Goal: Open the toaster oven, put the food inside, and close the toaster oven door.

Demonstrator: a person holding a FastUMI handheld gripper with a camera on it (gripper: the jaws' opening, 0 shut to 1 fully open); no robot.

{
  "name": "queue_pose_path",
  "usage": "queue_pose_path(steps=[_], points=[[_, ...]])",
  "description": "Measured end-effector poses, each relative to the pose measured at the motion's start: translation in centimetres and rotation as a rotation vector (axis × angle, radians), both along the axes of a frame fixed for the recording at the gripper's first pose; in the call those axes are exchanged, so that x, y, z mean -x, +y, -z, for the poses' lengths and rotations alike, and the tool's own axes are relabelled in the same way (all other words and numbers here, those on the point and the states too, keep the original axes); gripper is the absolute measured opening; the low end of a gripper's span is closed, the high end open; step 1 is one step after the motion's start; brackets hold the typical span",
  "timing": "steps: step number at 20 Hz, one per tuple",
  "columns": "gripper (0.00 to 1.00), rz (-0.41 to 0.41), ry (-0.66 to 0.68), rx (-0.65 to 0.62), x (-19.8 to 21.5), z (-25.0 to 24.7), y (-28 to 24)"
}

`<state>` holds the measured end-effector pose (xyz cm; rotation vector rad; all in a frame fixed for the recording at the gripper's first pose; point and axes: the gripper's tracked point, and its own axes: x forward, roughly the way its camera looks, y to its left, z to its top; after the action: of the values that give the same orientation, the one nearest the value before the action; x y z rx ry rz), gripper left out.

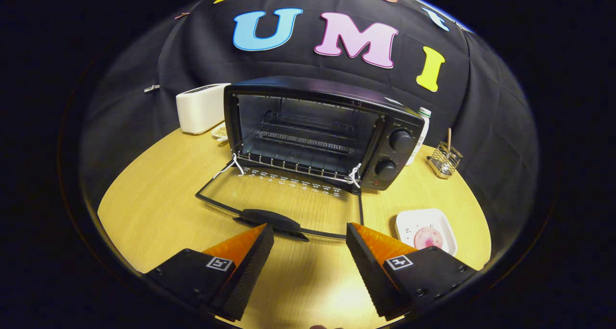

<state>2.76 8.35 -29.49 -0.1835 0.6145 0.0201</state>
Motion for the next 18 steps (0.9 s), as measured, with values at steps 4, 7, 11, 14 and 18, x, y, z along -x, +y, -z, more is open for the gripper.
queue_pose_path(steps=[4, 7, 11, 14, 18], points=[[0.99, 0.002, -0.018, -0.002, 0.2, -2.4, -4.1], [0.99, 0.007, -0.046, -0.006, 0.0, -4.5, -7.2], [0.99, 0.008, -0.102, -0.024, -0.4, -7.8, -10.9], [0.99, -0.017, -0.133, -0.003, -0.6, -9.6, -13.7], [0.98, -0.032, -0.138, 0.025, -0.6, -10.5, -17.9]])
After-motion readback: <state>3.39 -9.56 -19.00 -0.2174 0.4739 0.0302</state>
